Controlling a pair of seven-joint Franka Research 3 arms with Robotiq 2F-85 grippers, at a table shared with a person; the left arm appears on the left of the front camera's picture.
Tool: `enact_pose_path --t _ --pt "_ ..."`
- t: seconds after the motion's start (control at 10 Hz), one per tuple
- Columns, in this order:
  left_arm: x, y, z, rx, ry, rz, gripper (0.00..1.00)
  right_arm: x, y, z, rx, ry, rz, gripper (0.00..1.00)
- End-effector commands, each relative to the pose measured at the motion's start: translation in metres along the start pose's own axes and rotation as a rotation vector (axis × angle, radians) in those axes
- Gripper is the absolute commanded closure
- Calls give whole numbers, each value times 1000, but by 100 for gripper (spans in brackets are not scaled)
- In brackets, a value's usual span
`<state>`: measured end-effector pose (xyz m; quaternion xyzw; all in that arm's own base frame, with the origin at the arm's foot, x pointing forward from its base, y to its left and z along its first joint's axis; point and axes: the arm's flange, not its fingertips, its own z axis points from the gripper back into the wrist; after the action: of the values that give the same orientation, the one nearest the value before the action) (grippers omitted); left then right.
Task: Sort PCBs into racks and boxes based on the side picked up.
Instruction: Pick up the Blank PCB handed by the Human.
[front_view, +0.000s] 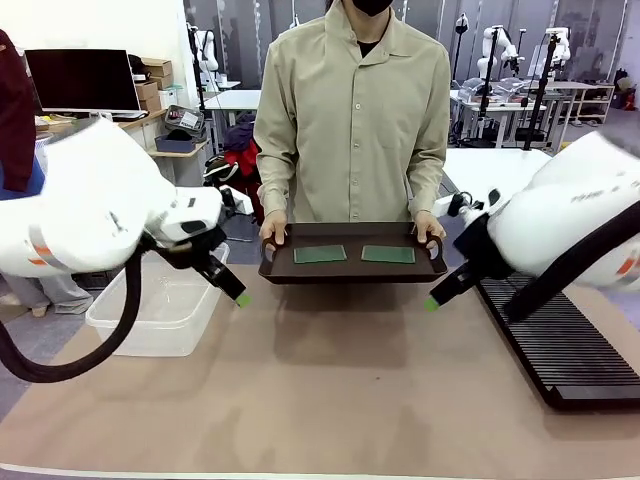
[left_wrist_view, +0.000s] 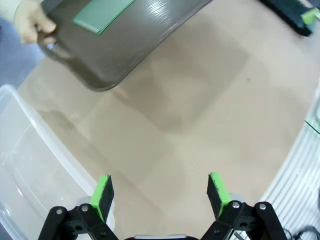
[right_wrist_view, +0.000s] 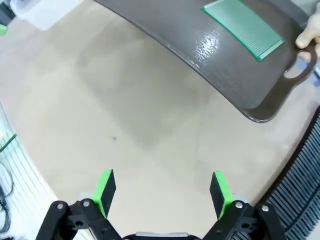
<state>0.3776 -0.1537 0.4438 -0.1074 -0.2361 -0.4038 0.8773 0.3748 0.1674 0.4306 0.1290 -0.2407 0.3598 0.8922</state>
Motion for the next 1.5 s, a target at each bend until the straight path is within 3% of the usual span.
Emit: enact_pose_path --t 0.0,0.4,0.6,0.7,0.8,1.1,1.2,1.3,1.4 --pt "7 20 32 -133 -27 -124 0 9 -27 33 72 42 88 0" --pt "26 51 105 -196 -85 -345 0 30 -62 105 144 66 210 0" --pt "29 48 117 -132 -97 -347 0 28 -80 129 123 28 222 0" --pt "26 43 110 -112 -114 -328 0 26 -80 124 76 -45 208 0" --pt "31 50 124 -146 -85 -353 0 32 -71 127 113 56 211 0" --pt "32 47 124 -120 -75 -343 0 32 -78 133 90 41 214 0" --pt "35 50 114 -166 -57 -257 0 33 -90 124 94 -58 198 0" --pt "41 60 115 -221 -165 -206 0 40 -106 128 106 -189 234 0" --pt "42 71 121 -240 -229 -175 0 46 -116 137 83 -259 232 0"
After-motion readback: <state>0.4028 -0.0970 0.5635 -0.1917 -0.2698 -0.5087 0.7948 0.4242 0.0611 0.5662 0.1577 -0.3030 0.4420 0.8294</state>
